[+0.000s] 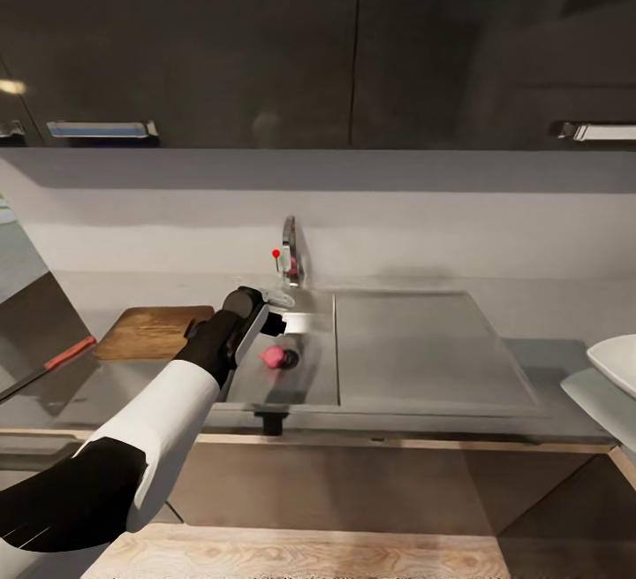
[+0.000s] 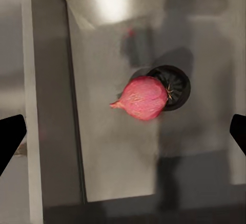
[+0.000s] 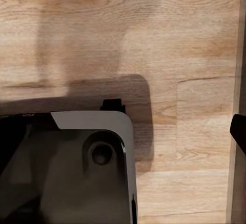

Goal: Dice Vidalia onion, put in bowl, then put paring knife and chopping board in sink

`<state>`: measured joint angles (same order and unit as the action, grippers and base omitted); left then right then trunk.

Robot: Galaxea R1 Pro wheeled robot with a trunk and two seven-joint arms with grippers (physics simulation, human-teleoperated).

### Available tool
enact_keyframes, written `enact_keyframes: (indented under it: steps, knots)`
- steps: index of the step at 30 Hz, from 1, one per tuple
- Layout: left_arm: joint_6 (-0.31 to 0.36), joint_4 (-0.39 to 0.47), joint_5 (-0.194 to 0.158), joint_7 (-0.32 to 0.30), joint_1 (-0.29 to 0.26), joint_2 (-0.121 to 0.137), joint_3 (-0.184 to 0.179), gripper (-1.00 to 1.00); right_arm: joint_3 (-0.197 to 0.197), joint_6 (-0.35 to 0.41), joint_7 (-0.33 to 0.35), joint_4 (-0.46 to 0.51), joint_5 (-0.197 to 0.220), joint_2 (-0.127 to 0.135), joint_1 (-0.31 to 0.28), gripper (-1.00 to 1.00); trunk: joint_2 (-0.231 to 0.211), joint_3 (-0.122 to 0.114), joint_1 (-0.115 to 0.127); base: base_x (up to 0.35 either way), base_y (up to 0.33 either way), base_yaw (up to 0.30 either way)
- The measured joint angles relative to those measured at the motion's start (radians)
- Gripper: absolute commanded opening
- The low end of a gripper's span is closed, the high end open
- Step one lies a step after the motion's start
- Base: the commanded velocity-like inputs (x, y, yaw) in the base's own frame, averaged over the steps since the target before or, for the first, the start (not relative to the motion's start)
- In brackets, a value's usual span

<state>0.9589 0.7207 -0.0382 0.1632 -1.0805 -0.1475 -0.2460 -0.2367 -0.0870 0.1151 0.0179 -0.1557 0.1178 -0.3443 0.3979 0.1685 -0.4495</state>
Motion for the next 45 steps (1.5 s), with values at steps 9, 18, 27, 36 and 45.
enact_keyframes:
  steps: [9,18,27,36,45]
  knots:
    - [-0.018,0.002,-0.165,-0.003,0.000,0.001,-0.001,1.00,0.000,0.000,-0.001,0.000,0.000,0.000,0.000,1.00,0.000,0.014,0.000,0.000,0.000,0.000]
    - [-0.048,-0.006,-0.205,-0.002,0.000,0.004,-0.001,1.00,0.000,0.000,0.000,0.000,0.000,0.001,0.000,1.00,0.000,0.029,0.000,0.000,0.000,0.000]
    - [-0.053,-0.035,-0.203,0.003,0.000,0.006,-0.001,1.00,0.000,-0.001,0.000,0.000,0.000,0.000,0.000,1.00,0.000,0.043,0.000,0.019,0.000,0.000]
    - [-0.104,-0.080,-0.200,0.006,0.000,0.007,-0.002,1.00,0.000,-0.001,0.000,0.000,0.000,-0.002,0.000,1.00,0.000,0.058,0.000,0.087,0.000,0.000]
    - [-0.112,-0.089,-0.200,0.006,0.000,0.007,-0.002,1.00,0.000,-0.001,0.000,0.000,0.000,-0.002,0.000,1.00,0.000,0.072,0.000,0.203,0.000,0.000]
